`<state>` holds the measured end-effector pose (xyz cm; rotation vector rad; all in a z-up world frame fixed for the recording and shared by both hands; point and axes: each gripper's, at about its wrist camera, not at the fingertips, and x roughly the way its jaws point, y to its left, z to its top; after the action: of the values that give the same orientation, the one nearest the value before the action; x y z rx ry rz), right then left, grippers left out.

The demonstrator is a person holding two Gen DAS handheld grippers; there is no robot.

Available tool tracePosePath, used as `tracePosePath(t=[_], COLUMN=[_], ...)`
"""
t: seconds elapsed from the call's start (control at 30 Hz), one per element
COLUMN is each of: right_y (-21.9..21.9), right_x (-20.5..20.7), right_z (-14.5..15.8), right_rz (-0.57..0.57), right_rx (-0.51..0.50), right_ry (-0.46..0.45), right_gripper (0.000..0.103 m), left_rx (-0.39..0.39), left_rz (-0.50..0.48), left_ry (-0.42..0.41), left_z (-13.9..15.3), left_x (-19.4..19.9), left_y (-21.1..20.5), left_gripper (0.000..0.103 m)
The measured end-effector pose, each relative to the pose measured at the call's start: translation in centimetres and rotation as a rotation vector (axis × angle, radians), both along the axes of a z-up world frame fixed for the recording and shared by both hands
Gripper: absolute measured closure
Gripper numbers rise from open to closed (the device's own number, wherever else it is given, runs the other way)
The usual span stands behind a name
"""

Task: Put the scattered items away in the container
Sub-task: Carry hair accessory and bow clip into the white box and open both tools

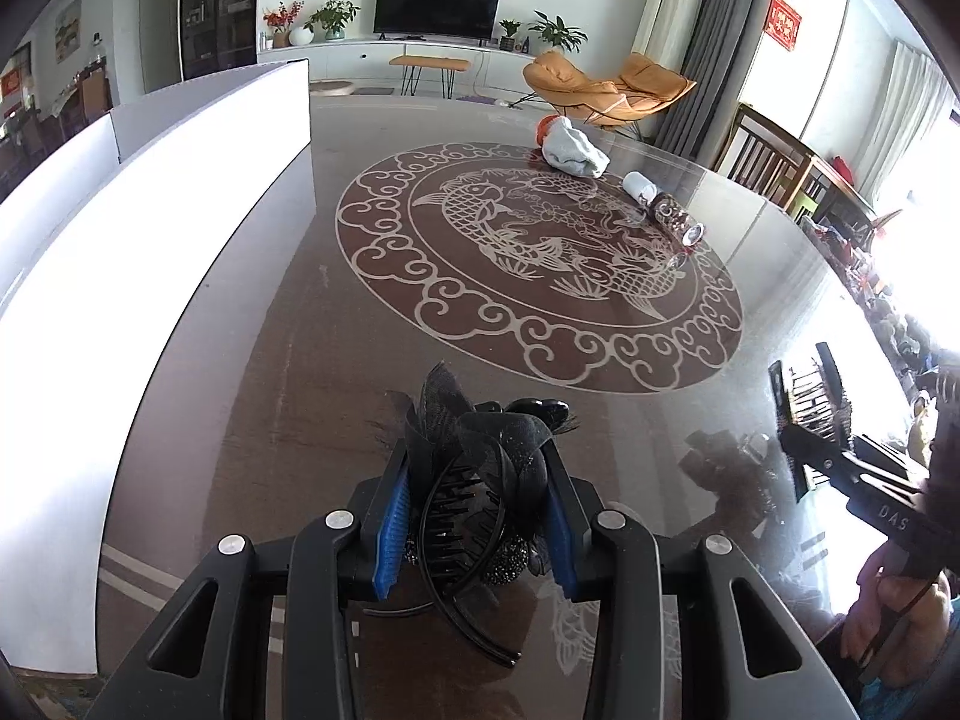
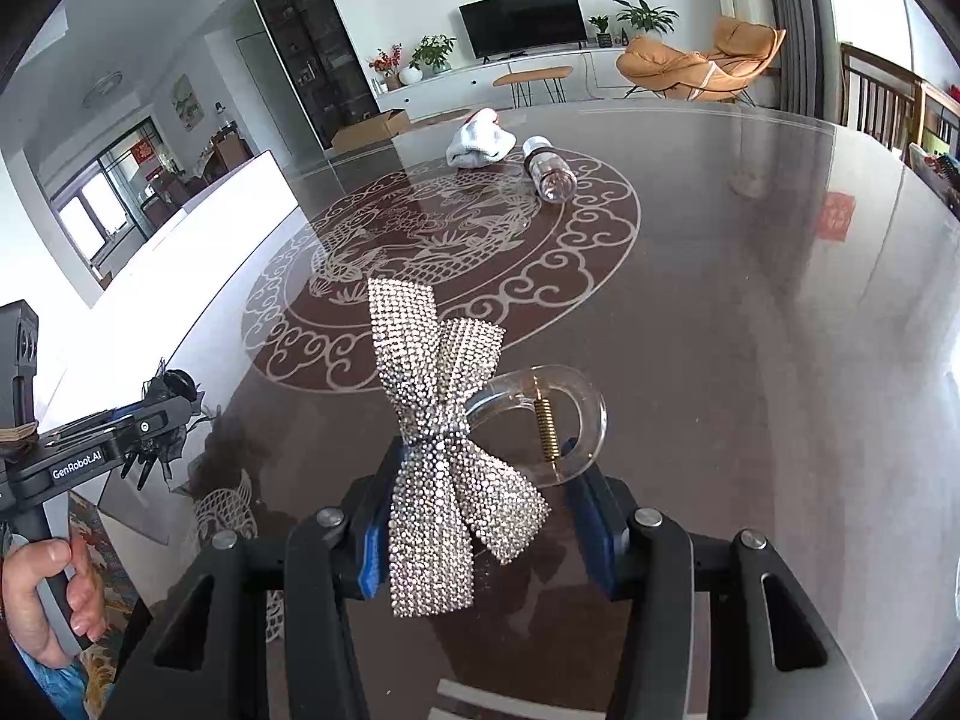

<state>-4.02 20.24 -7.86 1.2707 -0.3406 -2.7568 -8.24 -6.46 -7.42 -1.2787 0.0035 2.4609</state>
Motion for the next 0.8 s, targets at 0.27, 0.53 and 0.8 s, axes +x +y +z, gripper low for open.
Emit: tracePosePath(t=[0.27, 0.53, 0.8], right_y=[-6.9, -25.8, -41.9], right_x=[-3.7, -8.9, -11.2], right_z=[3.7, 12.7, 10.8], right_rz=[0.192, 0.553, 0.817], right_rx=[0.061, -0.015, 0.005], right_ry=[0.042, 0.176, 0.051], right_gripper=[0.053, 0.052, 0.051], left_rx=[0.061, -0.032, -0.116], left_rz=[0.082, 0.371, 0.496], left_ry=[0.130, 0.161, -0.017], left_z=[8.1, 11.8, 8.5], left_x=[-0.7, -3.6, -6.4], left_y=[-6.5, -23.2, -32.3], left_gripper=[0.064, 0.064, 0.057])
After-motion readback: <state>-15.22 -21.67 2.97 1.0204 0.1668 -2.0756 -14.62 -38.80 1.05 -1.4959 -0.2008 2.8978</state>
